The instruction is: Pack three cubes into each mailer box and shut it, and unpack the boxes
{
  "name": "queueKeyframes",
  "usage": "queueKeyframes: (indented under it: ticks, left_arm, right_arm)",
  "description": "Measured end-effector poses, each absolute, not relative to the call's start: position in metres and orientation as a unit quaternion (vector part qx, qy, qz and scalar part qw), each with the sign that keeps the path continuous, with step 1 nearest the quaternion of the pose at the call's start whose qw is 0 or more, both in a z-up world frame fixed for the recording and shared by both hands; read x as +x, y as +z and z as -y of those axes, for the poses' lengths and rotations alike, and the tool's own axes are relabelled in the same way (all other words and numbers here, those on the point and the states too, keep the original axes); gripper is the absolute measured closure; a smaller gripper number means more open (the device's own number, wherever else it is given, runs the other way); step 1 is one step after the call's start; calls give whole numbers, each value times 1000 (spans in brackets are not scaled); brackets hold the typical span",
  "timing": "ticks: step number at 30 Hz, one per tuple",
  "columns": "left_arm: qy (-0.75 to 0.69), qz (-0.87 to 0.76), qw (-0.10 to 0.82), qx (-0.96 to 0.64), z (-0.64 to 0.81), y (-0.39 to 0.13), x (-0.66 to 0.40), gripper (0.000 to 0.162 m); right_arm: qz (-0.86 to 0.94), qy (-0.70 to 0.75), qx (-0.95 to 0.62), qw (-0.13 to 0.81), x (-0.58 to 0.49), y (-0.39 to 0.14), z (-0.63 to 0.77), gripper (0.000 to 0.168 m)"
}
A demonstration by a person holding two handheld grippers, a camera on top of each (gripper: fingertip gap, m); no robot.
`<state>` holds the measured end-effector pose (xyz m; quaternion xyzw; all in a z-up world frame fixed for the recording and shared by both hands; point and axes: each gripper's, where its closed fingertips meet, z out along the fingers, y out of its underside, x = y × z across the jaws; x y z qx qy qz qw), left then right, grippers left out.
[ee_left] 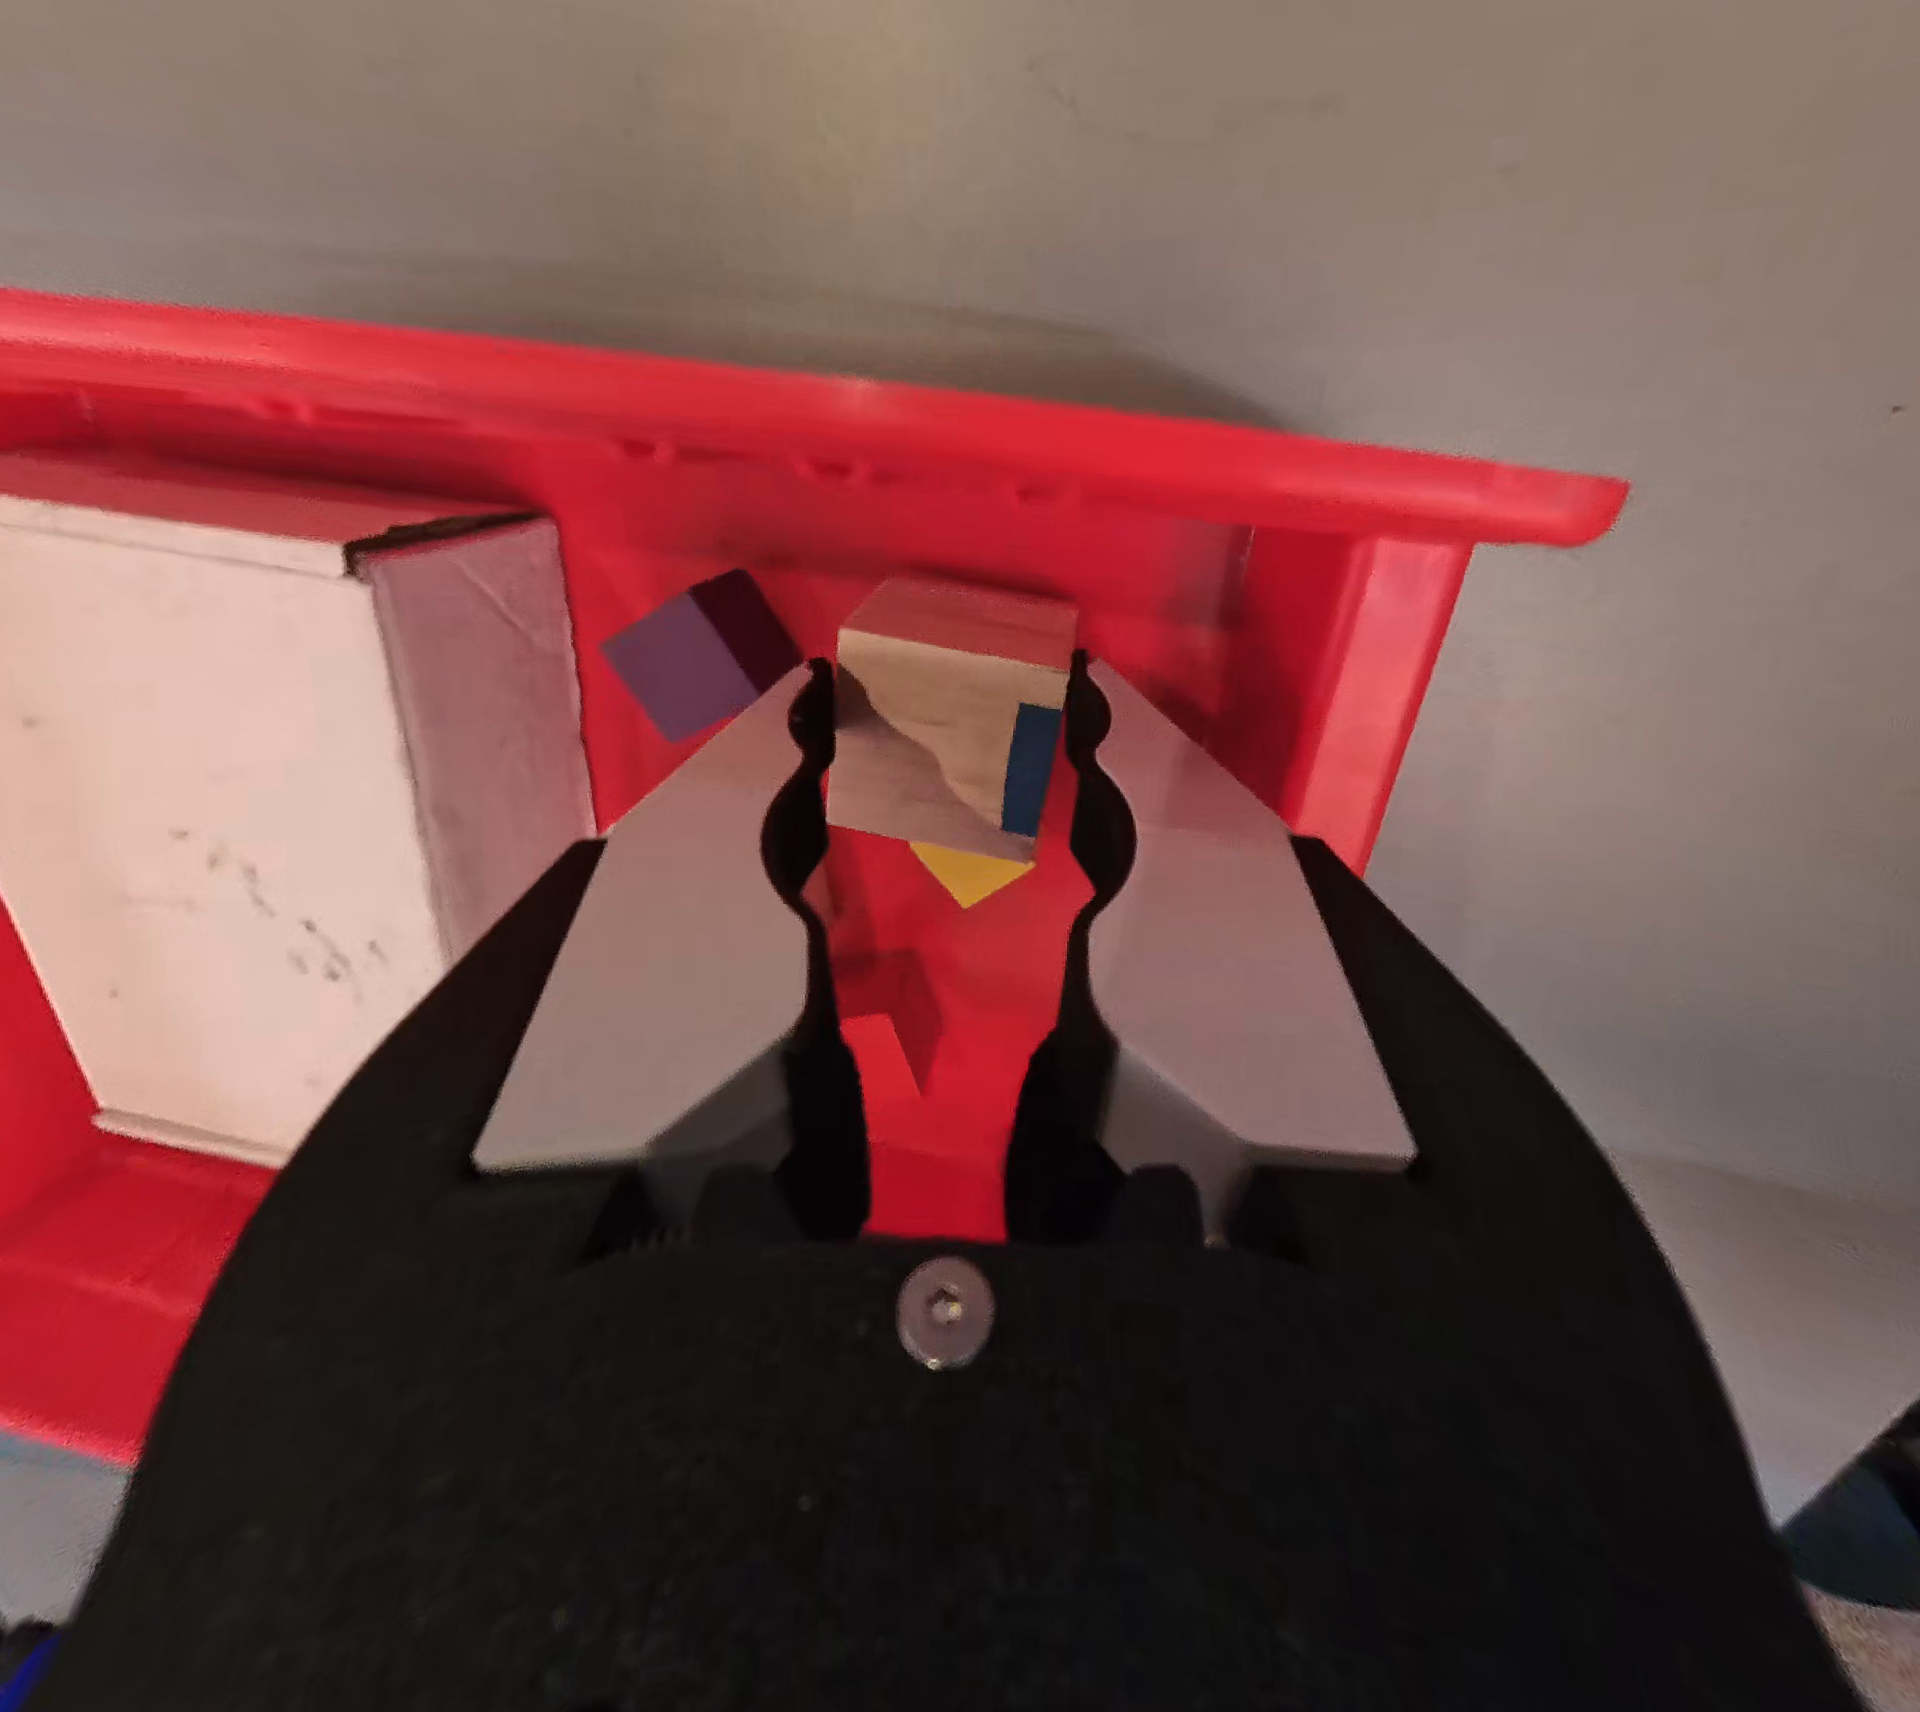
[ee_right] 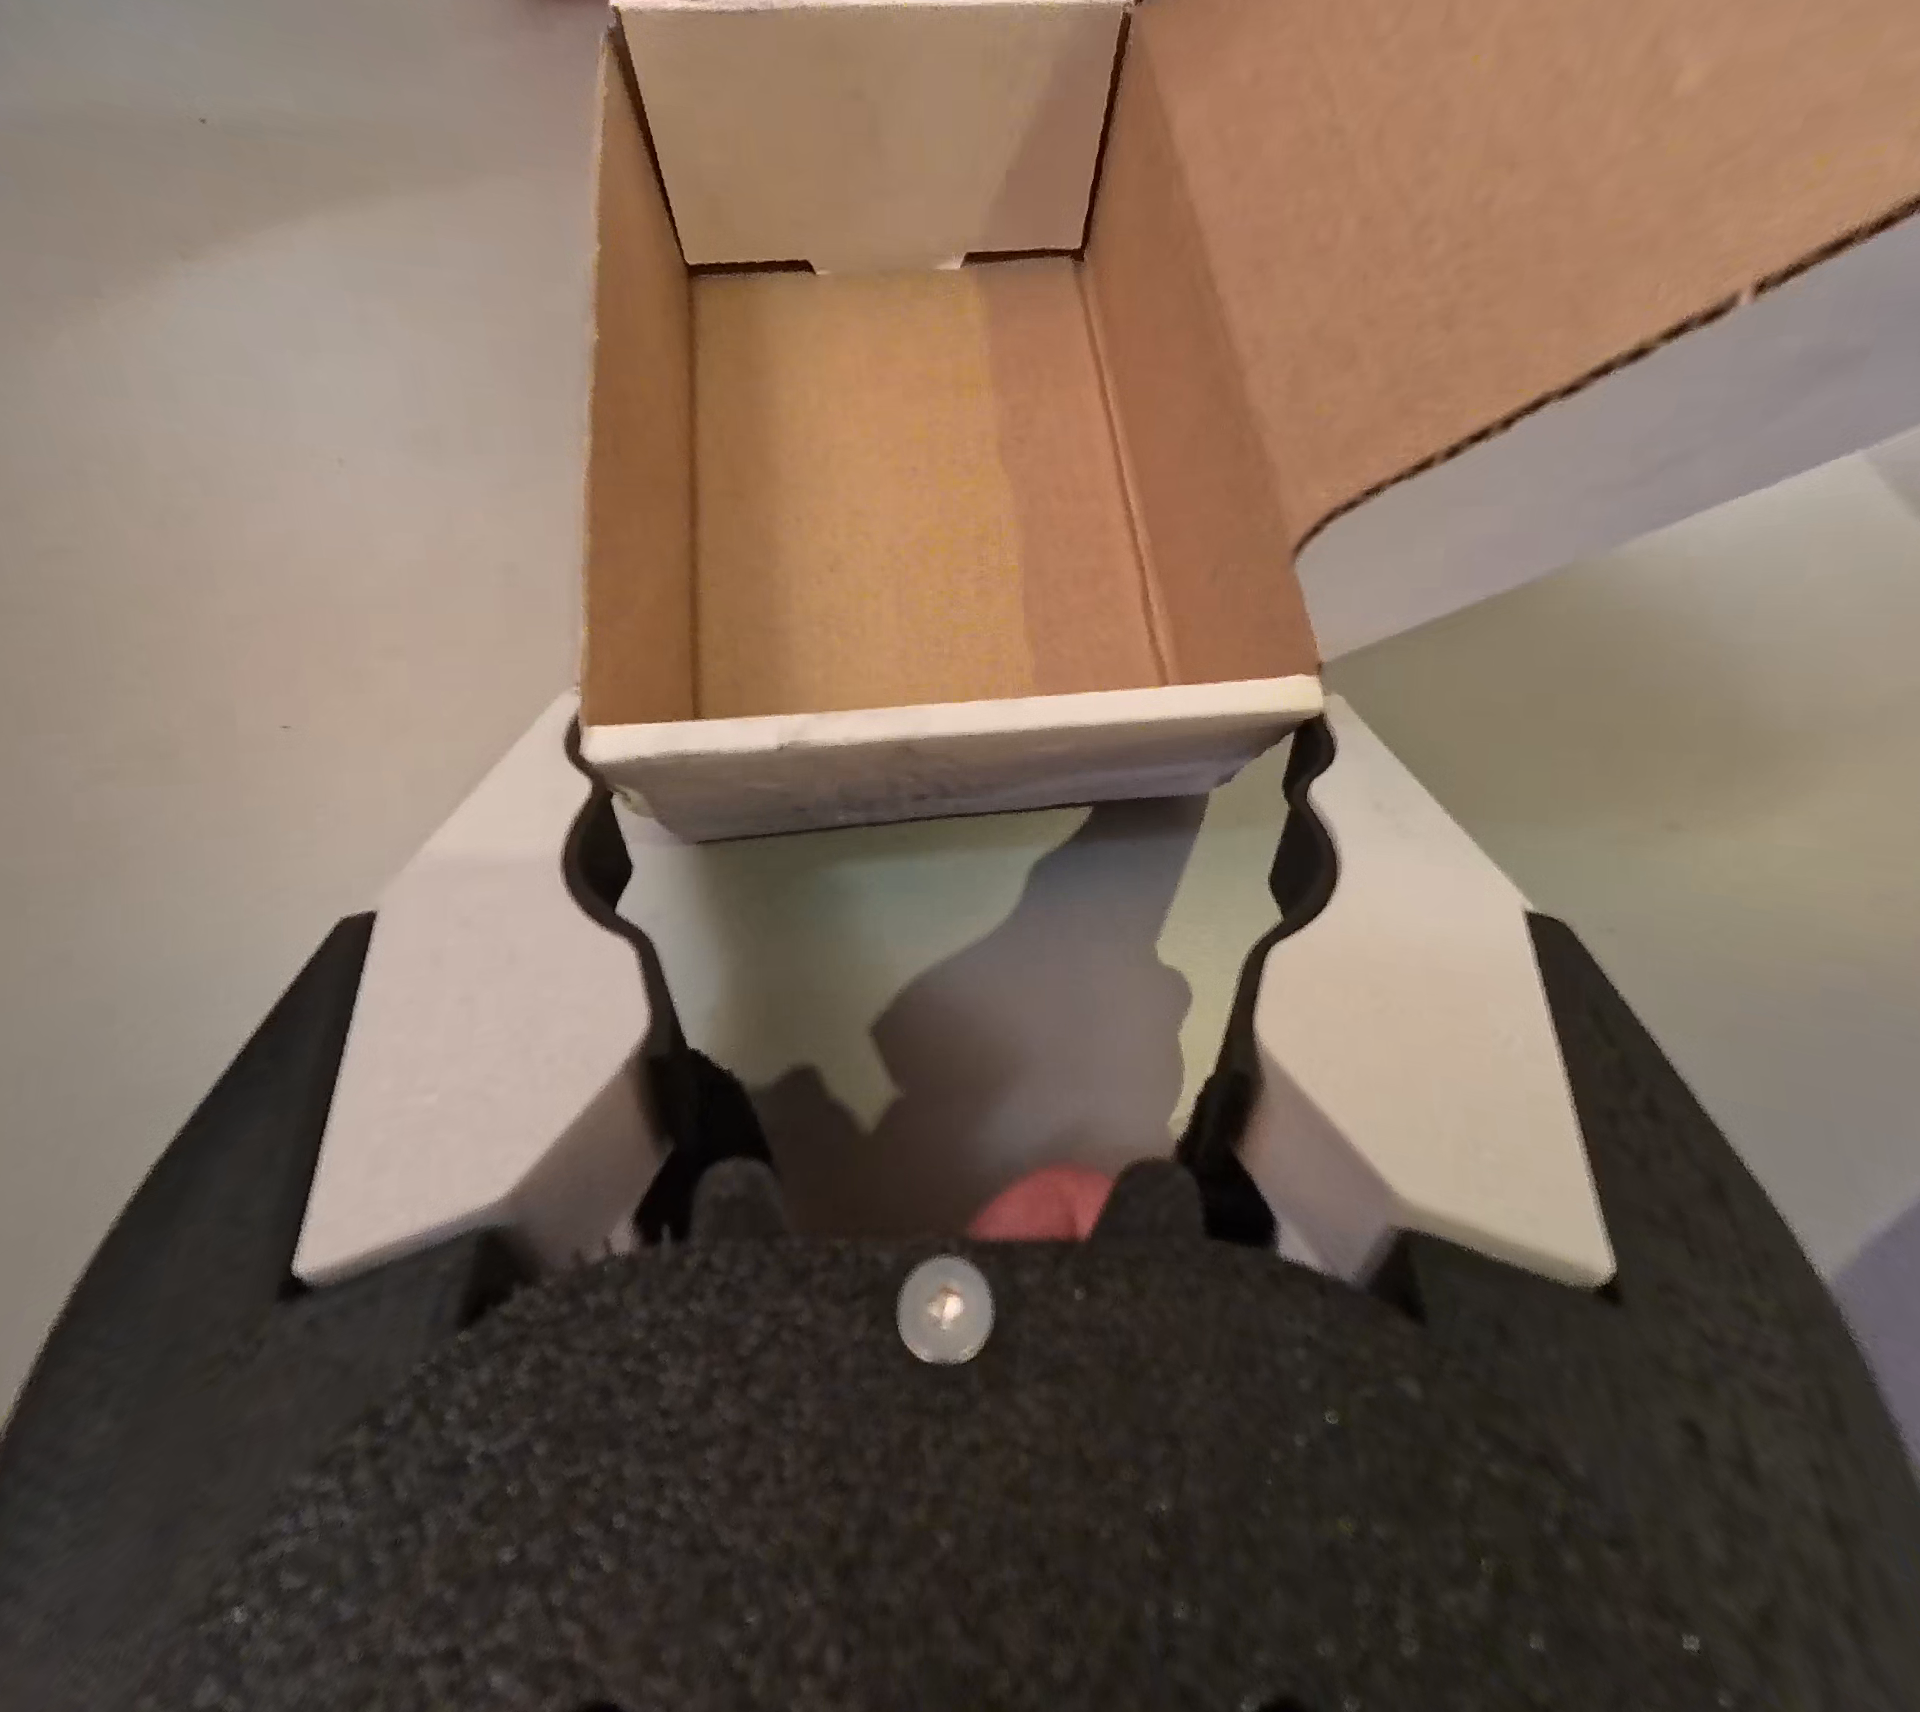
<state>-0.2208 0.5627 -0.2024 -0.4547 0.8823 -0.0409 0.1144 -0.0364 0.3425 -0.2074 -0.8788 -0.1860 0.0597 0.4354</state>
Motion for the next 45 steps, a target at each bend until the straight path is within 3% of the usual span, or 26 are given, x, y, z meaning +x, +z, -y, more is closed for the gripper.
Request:
queueKeyframes:
  ticks: [4, 10, 13, 20, 27, 34, 45]
  left_arm:
    - [-40, -864, 155, -477, -573, -175, -224, 120]
    - [-95, -829, 287, -470, -550, -61, -192, 120]
    - [-132, -847, 299, -419, -493, -42, -158, 120]
    - [-160, -902, 219, -336, -386, -116, -69, 120]
    - [-73, -914, 150, -369, -401, -183, -49, 120]
    - [-42, -913, 131, -385, -414, -207, -55, 120]
    - [-106, -892, 142, -415, -407, -205, -57, 114]
  right_arm:
    - [185, 60, -879, 435, -37, -208, -344, 42]
    - [186, 58, -879, 435, -37, -208, -344, 42]
    - [187, 57, -879, 434, -37, -208, -344, 42]
    - [188, 53, -879, 435, -37, -208, -344, 42]
    - [184, 60, -876, 441, -37, -207, -344, 42]
    - [186, 59, -876, 442, -38, -207, -344, 42]
    - [182, 61, -876, 442, -37, -207, -344, 42]
